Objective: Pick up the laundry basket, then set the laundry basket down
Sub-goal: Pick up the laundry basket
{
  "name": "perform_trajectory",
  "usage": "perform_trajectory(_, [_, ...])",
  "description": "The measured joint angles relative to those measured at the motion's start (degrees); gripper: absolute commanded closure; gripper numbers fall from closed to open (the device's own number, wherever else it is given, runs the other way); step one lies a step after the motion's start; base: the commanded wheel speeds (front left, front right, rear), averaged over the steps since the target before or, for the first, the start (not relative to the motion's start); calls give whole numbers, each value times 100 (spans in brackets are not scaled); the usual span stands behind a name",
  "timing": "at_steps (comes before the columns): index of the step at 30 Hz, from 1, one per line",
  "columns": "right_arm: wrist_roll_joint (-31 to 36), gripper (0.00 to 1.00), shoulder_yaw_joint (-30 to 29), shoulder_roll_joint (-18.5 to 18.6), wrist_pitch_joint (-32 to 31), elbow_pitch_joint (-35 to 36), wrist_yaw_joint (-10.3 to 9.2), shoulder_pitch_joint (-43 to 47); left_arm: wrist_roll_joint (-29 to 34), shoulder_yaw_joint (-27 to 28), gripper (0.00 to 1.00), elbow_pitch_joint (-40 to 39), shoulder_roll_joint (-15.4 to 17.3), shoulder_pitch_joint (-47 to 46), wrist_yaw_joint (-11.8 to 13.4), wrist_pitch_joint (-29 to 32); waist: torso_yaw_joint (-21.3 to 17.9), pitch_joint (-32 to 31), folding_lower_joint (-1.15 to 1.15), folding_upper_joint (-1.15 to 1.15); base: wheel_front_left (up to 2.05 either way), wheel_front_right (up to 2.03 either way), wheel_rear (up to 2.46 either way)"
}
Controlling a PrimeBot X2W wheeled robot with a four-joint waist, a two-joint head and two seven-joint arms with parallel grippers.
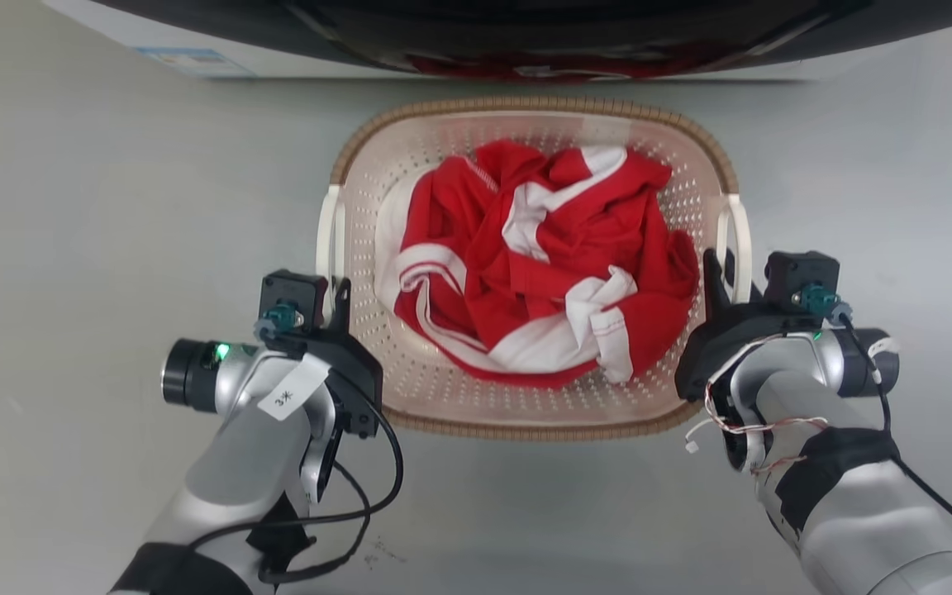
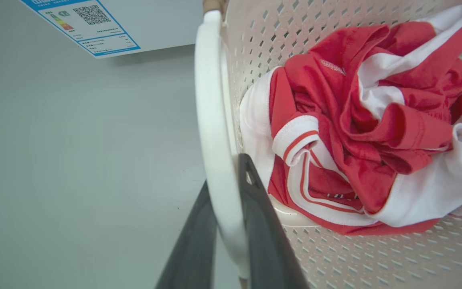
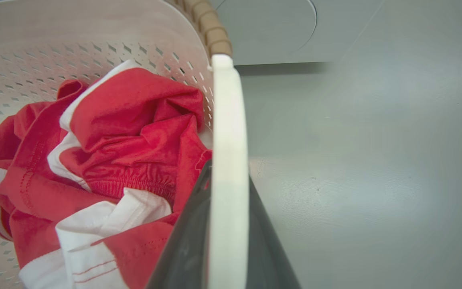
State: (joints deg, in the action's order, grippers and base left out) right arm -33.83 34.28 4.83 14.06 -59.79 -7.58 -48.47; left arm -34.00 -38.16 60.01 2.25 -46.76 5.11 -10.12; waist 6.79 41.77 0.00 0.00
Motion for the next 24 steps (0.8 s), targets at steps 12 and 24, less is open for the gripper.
perform_trajectory(12, [-515,100,550,-22,-703,-208,0,647,-377,-438,100,125,-2,617,-13,456,-38,-671,0,0,0,0,0])
perform_trajectory(24, [-993,100,937,-56,-1056,-186,0,1221,-634,-659,100,369,-8,1154,-110,749,-68,-1524,0,0,0,0,0])
